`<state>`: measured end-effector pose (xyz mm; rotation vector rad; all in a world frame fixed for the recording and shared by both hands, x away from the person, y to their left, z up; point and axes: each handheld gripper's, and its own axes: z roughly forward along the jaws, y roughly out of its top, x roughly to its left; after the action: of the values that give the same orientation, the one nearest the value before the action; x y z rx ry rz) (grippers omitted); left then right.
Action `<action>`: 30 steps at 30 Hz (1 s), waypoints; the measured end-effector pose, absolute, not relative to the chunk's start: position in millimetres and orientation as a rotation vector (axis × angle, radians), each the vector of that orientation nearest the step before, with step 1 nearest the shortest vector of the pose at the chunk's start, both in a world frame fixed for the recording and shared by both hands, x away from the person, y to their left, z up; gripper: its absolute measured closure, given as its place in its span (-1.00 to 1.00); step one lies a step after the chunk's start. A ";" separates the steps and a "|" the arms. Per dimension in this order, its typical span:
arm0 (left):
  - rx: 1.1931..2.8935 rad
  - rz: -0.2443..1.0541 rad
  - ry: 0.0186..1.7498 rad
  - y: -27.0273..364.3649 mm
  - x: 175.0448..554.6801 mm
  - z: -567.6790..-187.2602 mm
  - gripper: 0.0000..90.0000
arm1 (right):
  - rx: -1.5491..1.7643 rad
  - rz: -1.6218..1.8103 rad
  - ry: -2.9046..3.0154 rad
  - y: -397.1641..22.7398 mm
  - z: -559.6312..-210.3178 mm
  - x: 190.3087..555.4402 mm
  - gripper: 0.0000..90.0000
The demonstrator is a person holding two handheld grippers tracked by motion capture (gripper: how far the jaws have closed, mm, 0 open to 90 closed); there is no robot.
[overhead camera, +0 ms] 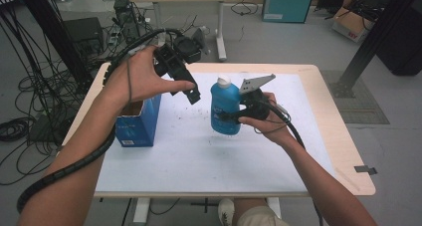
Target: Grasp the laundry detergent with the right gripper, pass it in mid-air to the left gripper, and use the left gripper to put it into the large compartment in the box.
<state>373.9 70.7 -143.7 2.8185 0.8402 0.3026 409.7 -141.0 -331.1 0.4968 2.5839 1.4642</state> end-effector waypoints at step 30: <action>2.972 0.194 0.491 38.8 381.7 -146.6 -0.89 | 0.206 1.601 2.705 -110.5 -325.9 389.5 -0.02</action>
<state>381.7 38.8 -146.6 2.9717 0.4915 0.1937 389.5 -110.5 -325.9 0.2057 2.7049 1.6013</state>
